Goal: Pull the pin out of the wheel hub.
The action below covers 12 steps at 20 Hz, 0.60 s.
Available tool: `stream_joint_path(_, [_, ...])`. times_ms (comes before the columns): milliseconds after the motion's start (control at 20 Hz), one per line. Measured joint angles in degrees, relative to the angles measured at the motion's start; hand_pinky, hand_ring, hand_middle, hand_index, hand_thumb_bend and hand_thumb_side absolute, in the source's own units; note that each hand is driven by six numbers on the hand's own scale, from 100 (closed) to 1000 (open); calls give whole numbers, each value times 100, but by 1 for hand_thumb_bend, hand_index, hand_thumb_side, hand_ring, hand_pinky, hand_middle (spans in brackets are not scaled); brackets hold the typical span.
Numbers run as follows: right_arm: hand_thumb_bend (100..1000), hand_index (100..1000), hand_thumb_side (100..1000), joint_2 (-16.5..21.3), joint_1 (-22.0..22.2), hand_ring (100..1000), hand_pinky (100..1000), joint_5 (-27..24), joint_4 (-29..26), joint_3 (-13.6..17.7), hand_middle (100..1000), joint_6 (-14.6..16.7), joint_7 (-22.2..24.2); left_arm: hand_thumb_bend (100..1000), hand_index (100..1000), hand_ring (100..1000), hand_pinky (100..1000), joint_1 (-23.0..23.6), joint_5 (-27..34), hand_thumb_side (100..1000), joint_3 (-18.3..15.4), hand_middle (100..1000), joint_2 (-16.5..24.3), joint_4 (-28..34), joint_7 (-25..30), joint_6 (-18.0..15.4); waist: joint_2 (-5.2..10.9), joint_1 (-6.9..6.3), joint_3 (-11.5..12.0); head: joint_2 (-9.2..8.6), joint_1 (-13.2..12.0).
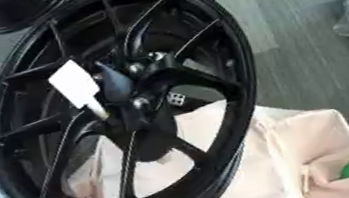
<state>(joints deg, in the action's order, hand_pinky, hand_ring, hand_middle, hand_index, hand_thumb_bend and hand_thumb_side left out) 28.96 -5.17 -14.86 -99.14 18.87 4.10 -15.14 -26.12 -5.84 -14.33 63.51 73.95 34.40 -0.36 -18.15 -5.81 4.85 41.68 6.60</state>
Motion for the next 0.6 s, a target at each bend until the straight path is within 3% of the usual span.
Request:
stream_joint_path(100, [100, 728, 604, 0, -2, 623, 709, 0, 0, 0, 588, -1, 1, 612, 809, 800, 791, 3, 9, 443, 0, 742, 0, -91, -6, -8, 0, 0, -7, -1, 1])
stream_joint_path(200, [100, 728, 603, 0, -4, 624, 709, 0, 0, 0, 588, -3, 3, 476, 783, 782, 773, 2, 42, 458, 0, 726, 0, -135, -25, -24, 0, 0, -15, -2, 1])
stream_joint_path(350, [100, 728, 603, 0, -10, 624, 709, 0, 0, -1, 588, -4, 5, 341, 746, 748, 738, -11, 236, 451, 0, 686, -1, -135, -140, -64, 0, -2, -22, -2, 2])
stream_joint_path(600, [100, 728, 603, 0, -33, 624, 709, 0, 0, -6, 588, -8, 16, 319, 715, 726, 710, -76, 794, 455, 6, 660, -9, 133, -695, -161, 0, -3, -49, -2, 0])
